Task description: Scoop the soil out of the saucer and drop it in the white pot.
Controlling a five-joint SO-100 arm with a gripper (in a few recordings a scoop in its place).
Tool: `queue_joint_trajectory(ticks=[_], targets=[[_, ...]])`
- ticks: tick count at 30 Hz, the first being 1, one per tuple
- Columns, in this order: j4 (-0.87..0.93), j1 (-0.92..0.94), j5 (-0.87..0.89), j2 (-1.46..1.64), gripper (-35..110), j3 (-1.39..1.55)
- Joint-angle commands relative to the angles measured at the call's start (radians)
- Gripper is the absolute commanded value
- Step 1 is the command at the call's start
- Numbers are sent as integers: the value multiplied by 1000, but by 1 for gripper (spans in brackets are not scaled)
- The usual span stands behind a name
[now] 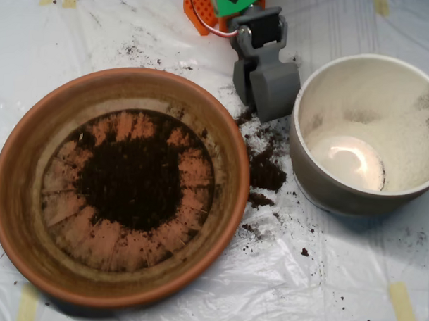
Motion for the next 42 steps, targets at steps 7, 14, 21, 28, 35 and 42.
queue_joint_trajectory(ticks=[7,14,21,28,35,42], targets=[[72,115,9,74,25,-304],[37,252,66,-57,28,-328],[-72,436,40,-425,31,-468],[-120,471,35,-718,32,-594],[-176,476,28,-807,38,-600],[-138,517,54,-1106,40,-784]])
